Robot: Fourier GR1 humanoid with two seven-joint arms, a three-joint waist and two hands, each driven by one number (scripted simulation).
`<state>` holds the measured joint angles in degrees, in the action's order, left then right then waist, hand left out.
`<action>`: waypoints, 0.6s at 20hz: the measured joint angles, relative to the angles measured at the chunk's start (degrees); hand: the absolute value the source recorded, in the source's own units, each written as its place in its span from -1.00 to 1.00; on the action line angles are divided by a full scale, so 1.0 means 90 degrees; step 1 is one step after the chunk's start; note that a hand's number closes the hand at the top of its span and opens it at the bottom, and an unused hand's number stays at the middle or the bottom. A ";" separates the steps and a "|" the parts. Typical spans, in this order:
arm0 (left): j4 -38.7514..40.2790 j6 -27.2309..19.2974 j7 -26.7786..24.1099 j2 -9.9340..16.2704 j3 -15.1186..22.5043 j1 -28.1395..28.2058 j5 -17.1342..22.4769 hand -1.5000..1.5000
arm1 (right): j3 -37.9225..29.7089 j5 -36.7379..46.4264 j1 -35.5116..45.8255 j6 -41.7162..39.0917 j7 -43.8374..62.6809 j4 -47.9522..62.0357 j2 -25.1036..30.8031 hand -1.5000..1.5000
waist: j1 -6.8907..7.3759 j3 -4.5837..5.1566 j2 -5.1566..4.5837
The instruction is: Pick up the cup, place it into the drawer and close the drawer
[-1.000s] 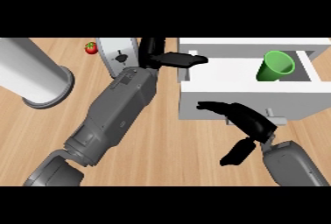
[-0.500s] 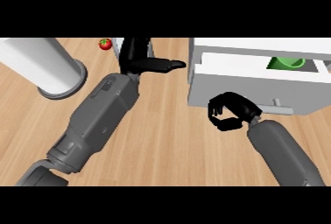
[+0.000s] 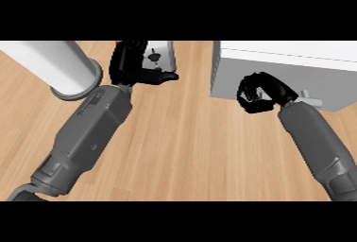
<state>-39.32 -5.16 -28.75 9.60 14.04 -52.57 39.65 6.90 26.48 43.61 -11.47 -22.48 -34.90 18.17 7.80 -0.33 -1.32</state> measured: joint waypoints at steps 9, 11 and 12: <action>-0.0346 0.0302 0.0135 0.0234 0.0063 0.0295 0.0017 -1.00 | -0.0320 -0.0486 -0.0004 -0.0676 -0.0231 0.0125 0.0142 1.00 | 0.0141 -0.0016 0.0006; -0.0396 0.0371 0.0130 0.0259 0.0099 0.0363 0.0001 -1.00 | -0.0362 -0.0595 -0.0028 -0.0908 -0.0230 0.0081 0.0210 1.00 | 0.0181 -0.0024 -0.0006; -0.0419 0.0408 0.0138 0.0267 0.0110 0.0394 0.0003 -1.00 | -0.0380 -0.0644 -0.0041 -0.1004 -0.0225 0.0053 0.0237 1.00 | 0.0196 -0.0027 -0.0012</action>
<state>-43.08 -1.48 -27.50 12.00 15.03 -49.02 39.68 3.48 20.69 43.24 -20.51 -24.50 -34.42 20.30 9.56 -0.58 -1.43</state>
